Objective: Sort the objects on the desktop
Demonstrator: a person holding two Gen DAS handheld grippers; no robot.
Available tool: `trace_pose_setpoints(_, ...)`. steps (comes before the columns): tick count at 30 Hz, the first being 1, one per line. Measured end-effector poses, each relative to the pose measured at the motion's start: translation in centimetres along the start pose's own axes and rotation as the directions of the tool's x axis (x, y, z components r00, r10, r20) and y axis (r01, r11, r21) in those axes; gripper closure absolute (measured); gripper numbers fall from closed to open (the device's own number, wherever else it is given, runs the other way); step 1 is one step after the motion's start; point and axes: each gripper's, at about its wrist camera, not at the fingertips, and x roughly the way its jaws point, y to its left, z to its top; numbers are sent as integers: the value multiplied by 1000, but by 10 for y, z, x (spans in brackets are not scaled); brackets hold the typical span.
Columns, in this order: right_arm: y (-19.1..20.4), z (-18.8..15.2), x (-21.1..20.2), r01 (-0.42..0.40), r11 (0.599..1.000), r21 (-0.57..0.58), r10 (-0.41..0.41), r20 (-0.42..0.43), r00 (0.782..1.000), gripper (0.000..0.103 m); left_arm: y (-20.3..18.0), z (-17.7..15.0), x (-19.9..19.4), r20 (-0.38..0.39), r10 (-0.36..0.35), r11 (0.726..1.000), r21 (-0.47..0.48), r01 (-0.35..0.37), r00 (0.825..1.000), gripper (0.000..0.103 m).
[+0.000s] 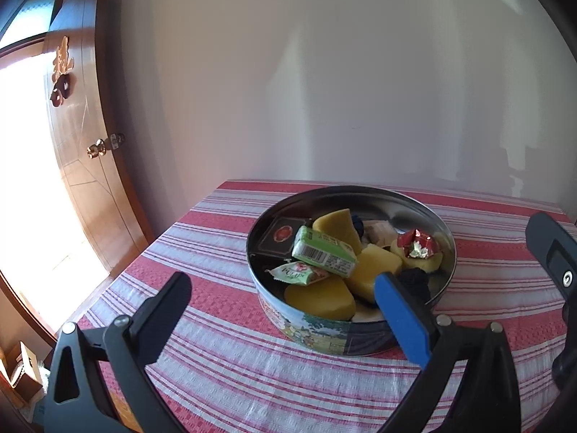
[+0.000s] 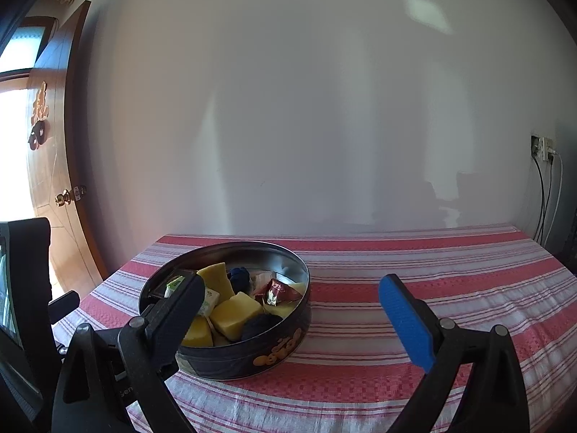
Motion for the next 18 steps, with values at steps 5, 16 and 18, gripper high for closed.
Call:
trace_pose_setpoints(5, -4, -1, -1, -5, 1000, -1, 5, 3, 1000, 4, -3, 0, -2, 3, 2, 1000, 3, -2, 1000, 0)
trace_pose_setpoints(16, -10, 0, -3, -14, 1000, -1, 14, 14, 1000, 4, -4, 1, -2, -5, -10, 1000, -25, 10, 1000, 0)
trace_pose_setpoints(18, -11, 0, -3, -17, 1000, 2, 17, 11, 1000, 4, -5, 1, -4, -5, -16, 1000, -24, 16, 1000, 0)
